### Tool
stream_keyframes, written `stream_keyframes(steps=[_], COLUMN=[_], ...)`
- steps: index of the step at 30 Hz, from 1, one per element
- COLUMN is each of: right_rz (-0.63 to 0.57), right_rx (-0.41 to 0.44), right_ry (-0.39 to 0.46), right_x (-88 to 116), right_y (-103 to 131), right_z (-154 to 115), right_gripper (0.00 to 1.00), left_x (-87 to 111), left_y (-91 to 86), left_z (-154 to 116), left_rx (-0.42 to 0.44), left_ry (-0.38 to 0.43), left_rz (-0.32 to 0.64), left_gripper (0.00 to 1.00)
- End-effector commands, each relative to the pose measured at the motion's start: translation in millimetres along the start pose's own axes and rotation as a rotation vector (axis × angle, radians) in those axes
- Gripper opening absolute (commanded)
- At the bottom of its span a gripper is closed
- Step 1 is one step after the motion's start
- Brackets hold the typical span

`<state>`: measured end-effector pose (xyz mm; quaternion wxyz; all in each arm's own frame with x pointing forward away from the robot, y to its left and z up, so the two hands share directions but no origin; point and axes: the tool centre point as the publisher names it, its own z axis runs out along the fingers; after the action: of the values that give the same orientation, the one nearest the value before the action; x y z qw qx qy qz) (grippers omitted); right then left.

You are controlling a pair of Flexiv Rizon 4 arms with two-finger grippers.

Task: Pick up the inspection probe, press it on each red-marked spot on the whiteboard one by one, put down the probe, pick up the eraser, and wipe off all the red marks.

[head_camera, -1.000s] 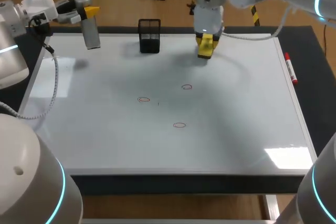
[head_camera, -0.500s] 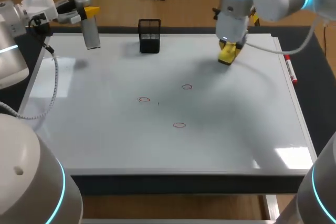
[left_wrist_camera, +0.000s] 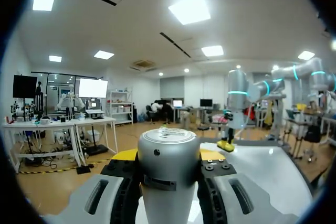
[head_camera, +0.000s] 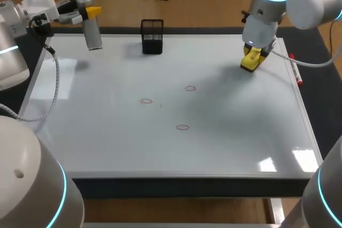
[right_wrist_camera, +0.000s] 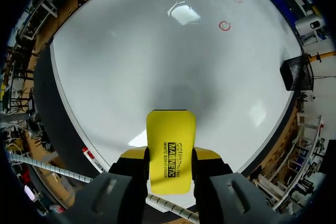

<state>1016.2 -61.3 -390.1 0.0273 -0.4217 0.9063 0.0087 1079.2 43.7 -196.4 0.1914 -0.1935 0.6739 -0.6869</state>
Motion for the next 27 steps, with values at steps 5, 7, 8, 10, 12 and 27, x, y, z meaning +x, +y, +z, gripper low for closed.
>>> stream_keyframes(steps=[5, 7, 8, 10, 12, 27], right_rz=[-0.001, -0.001, -0.001, -0.001, -0.001, -0.001], right_rx=[0.003, 0.003, 0.003, 0.003, 0.003, 0.003], right_ry=[0.006, 0.006, 0.006, 0.006, 0.006, 0.006], right_x=[-1.2, -1.2, -1.2, -1.2, -1.2, -1.2], right_y=[-0.1, -0.1, -0.1, -0.1, -0.1, -0.1], right_z=[-0.9, -0.9, -0.9, -0.9, -0.9, -0.9], right_gripper=[0.0, 0.0, 0.0, 0.0, 0.0, 0.0], left_x=[0.3, 0.3, 0.3, 0.3, 0.3, 9.1], left_y=[-0.7, -0.7, -0.7, -0.7, -0.7, 2.5], left_z=[0.2, 0.2, 0.2, 0.2, 0.2, 2.9], left_rx=[0.0, 0.0, 0.0, 0.0, 0.0, -0.002], left_ry=[-0.002, -0.002, -0.002, -0.002, -0.002, 0.018], left_rz=[0.001, 0.001, 0.001, 0.001, 0.001, 0.004], left_gripper=[0.0, 0.0, 0.0, 0.0, 0.0, 0.0])
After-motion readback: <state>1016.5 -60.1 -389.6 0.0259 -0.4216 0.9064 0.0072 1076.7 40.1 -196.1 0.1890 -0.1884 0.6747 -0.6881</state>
